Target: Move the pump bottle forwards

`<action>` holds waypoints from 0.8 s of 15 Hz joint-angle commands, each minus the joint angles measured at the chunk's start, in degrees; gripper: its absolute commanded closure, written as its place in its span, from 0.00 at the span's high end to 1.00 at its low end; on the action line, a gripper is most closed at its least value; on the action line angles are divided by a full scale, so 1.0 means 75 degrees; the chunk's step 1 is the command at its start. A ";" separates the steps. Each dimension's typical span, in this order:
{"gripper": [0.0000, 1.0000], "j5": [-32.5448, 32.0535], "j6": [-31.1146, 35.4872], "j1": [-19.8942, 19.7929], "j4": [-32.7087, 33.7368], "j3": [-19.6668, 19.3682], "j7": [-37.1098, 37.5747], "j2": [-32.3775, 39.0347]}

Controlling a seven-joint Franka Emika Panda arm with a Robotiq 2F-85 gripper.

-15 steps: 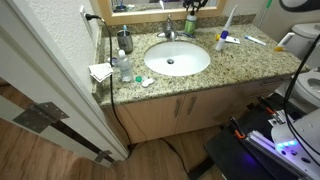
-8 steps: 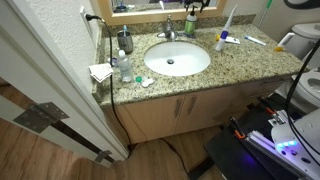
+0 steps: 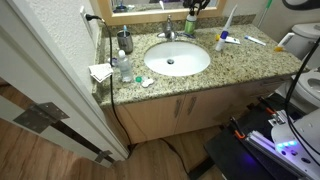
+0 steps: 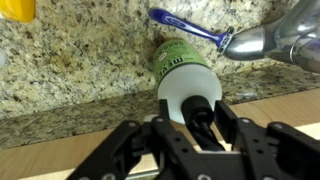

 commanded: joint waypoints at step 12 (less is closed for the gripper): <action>0.12 -0.0171 0.0426 0.0014 0.0036 -0.0009 -0.0034 0.0129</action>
